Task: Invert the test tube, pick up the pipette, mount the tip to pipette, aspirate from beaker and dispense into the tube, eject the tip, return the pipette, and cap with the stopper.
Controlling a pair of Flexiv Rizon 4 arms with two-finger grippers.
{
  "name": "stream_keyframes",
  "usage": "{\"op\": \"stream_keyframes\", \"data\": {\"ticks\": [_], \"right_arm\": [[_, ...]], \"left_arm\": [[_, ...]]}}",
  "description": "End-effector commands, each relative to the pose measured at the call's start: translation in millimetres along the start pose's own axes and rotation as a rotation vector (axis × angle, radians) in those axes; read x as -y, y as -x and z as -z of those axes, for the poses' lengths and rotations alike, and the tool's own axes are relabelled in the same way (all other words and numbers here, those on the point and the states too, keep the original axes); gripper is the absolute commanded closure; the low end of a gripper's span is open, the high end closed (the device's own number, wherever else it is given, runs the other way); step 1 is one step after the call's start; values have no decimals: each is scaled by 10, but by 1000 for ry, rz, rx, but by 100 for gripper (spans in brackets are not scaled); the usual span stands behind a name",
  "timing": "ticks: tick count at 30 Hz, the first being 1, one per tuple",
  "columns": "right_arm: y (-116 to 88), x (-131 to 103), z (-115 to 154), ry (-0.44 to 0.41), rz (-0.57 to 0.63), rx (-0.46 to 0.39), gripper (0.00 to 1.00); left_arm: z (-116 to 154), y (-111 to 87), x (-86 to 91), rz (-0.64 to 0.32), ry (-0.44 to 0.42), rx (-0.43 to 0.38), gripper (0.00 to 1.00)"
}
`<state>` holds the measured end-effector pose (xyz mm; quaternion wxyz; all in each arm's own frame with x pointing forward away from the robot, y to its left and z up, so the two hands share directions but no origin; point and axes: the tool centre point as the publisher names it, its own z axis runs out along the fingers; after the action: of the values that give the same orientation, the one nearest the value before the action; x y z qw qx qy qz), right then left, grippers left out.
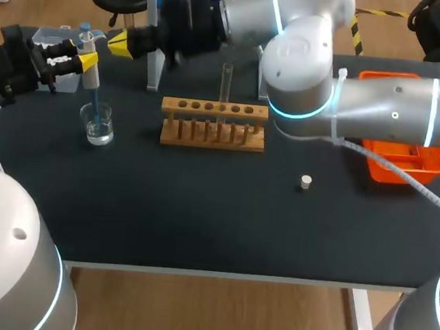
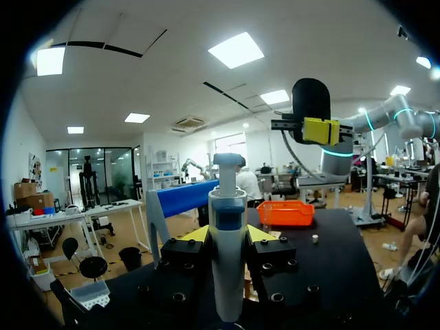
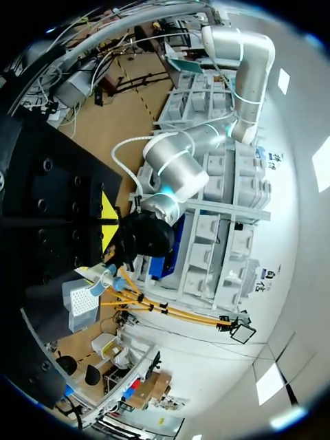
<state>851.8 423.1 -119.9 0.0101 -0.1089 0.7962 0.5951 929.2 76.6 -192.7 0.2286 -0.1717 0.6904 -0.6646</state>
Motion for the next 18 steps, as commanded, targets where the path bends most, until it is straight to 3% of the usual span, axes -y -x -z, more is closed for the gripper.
{"op": "stream_keyframes", "data": {"ticks": [1,18], "right_arm": [[128,12,-72,28,-8,-49,100],[397,-160,-287,189,-66,-12,100]], "left_arm": [[2,-1,-5,-1,-2,-1,100],[2,-1,-5,-1,-2,-1,100]]}}
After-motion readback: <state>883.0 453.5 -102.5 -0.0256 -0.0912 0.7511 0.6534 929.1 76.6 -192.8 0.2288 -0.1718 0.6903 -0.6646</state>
